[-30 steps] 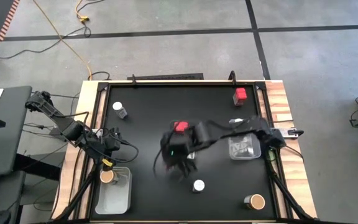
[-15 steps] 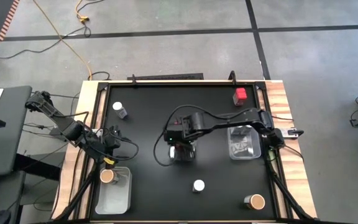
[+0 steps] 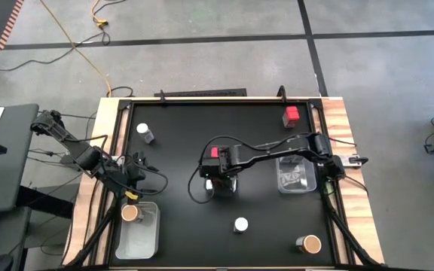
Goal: Sort spices by type
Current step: Put the red seasoning can into the black bin
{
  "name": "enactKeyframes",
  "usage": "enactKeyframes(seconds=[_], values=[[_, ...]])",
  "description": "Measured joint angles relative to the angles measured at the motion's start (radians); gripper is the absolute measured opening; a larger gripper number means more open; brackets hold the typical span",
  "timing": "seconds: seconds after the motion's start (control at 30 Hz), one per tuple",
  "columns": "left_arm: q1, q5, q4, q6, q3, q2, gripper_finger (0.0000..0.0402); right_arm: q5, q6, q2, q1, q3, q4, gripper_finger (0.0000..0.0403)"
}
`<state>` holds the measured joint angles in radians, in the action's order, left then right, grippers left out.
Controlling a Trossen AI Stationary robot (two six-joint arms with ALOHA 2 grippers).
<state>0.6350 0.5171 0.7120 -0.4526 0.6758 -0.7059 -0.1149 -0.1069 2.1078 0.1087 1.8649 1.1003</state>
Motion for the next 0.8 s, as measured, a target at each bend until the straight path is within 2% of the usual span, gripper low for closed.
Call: enactKeyframes(seconds=[0.37, 0.8], values=[[0.000, 0.000, -0.006, -0.002, 0.000, 0.000, 0.0345, -0.025, -0.027, -0.002, -0.016, -0.102, -0.073, 0.0241], [0.000, -0.001, -0.025, -0.004, 0.000, 0.000, 0.0345, -0.048, 0.006, -0.014, -0.028, -0.108, -0.108, 0.0241]])
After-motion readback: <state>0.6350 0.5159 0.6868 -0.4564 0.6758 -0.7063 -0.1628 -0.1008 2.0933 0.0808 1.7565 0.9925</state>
